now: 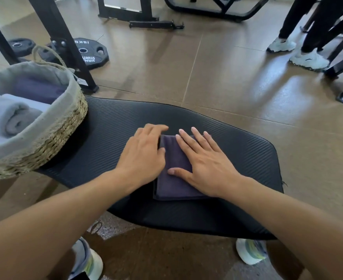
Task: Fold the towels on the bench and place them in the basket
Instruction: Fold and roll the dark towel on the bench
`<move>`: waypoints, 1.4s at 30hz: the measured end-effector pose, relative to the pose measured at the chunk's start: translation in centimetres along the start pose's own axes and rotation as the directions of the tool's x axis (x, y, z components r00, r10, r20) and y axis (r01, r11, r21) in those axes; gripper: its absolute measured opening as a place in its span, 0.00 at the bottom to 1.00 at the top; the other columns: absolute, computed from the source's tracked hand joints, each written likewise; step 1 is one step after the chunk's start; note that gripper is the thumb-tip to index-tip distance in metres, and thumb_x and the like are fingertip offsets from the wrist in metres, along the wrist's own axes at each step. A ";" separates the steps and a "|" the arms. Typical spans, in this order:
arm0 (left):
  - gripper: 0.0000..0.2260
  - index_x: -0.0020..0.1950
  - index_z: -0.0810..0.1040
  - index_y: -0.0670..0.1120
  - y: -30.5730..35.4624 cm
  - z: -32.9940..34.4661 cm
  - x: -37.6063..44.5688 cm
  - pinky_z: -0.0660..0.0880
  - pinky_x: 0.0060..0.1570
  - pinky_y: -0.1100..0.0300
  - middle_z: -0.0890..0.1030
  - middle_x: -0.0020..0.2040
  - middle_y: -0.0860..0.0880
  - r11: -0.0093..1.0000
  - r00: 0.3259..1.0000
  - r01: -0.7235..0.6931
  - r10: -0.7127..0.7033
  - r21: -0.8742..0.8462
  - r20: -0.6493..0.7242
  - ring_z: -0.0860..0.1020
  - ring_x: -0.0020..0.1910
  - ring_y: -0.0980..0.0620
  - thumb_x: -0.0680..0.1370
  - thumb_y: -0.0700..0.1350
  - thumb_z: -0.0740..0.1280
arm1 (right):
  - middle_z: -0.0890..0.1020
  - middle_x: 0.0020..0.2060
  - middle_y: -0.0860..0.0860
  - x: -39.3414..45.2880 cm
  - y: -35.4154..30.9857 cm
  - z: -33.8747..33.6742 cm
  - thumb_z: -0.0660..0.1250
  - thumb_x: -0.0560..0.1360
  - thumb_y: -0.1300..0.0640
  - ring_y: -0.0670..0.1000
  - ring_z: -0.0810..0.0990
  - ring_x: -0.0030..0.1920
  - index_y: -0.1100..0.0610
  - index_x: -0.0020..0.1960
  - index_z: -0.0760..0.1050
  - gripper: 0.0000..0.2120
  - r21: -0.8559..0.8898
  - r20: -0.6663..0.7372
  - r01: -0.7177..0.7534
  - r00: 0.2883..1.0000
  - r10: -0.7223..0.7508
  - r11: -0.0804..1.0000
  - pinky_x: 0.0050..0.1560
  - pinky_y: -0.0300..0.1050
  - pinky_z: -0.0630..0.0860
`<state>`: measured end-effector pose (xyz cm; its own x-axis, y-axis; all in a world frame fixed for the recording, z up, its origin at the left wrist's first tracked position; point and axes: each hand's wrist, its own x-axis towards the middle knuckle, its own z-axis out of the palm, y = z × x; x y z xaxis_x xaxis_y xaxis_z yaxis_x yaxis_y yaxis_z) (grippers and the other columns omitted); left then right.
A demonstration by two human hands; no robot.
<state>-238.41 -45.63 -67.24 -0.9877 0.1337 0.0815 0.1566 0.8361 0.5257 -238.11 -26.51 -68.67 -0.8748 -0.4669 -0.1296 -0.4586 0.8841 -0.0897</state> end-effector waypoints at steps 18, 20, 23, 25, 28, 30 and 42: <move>0.32 0.81 0.32 0.56 -1.5 2.5 -1.6 0.33 0.78 0.45 0.31 0.80 0.60 0.964 0.917 -0.034 -0.075 0.265 0.391 0.29 0.78 0.53 0.81 0.64 0.43 | 0.44 0.83 0.45 0.6 1.0 1.5 0.42 0.72 0.21 0.48 0.37 0.82 0.49 0.83 0.41 0.49 0.123 -0.009 0.073 0.997 -0.073 0.990 0.80 0.53 0.36; 0.34 0.81 0.33 0.56 -1.4 2.5 -1.6 0.32 0.78 0.46 0.31 0.80 0.59 0.963 0.916 -0.035 -0.075 0.266 0.394 0.29 0.78 0.53 0.78 0.67 0.39 | 0.42 0.82 0.43 0.6 1.4 1.1 0.41 0.76 0.26 0.46 0.35 0.81 0.48 0.83 0.42 0.43 0.187 0.012 0.072 0.997 -0.076 0.980 0.79 0.48 0.33; 0.36 0.81 0.33 0.54 -1.2 2.5 -1.9 0.33 0.78 0.47 0.31 0.80 0.57 0.961 0.922 -0.026 -0.083 0.276 0.379 0.29 0.78 0.54 0.78 0.68 0.40 | 0.42 0.82 0.42 0.5 2.3 0.4 0.47 0.81 0.34 0.44 0.34 0.80 0.48 0.83 0.44 0.35 0.305 0.011 0.050 0.998 -0.056 0.951 0.78 0.41 0.32; 0.37 0.81 0.33 0.51 -1.1 2.7 -1.9 0.34 0.78 0.49 0.31 0.81 0.54 0.957 0.929 -0.037 -0.073 0.288 0.363 0.29 0.78 0.54 0.80 0.67 0.43 | 0.44 0.82 0.44 0.2 3.1 0.0 0.53 0.82 0.37 0.44 0.36 0.81 0.50 0.83 0.45 0.35 0.354 0.001 0.005 1.000 -0.005 0.935 0.78 0.39 0.36; 0.40 0.81 0.33 0.46 -0.9 2.5 -1.9 0.34 0.78 0.55 0.32 0.81 0.49 0.953 0.929 -0.063 -0.053 0.297 0.366 0.31 0.78 0.54 0.78 0.68 0.42 | 0.49 0.83 0.48 -0.2 4.7 -0.9 0.60 0.79 0.35 0.49 0.44 0.82 0.54 0.83 0.50 0.41 0.324 0.033 -0.138 0.990 0.134 0.936 0.80 0.43 0.43; 0.41 0.81 0.34 0.44 -0.9 2.4 -1.9 0.34 0.78 0.58 0.33 0.81 0.48 0.949 0.927 -0.074 -0.048 0.306 0.373 0.32 0.79 0.54 0.77 0.68 0.41 | 0.68 0.74 0.50 -0.4 5.8 -1.9 0.65 0.73 0.30 0.53 0.61 0.76 0.53 0.76 0.66 0.40 0.366 0.054 -0.279 0.959 0.279 0.888 0.77 0.48 0.58; 0.42 0.81 0.57 0.47 0.3 1.8 -2.0 0.60 0.75 0.51 0.72 0.72 0.46 0.936 0.990 -0.059 0.010 0.347 0.142 0.64 0.74 0.45 0.76 0.73 0.43 | 0.84 0.39 0.47 -2.0 5.4 -3.9 0.80 0.65 0.42 0.49 0.81 0.42 0.52 0.42 0.79 0.17 0.517 0.341 -0.473 0.878 0.336 0.713 0.42 0.46 0.75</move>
<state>-236.35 -44.71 -68.74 -0.9758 0.2160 -0.0346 0.2055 0.9593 0.1937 -239.44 -20.72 -65.03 -0.8688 -0.1196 -0.4806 0.1681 0.8416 -0.5132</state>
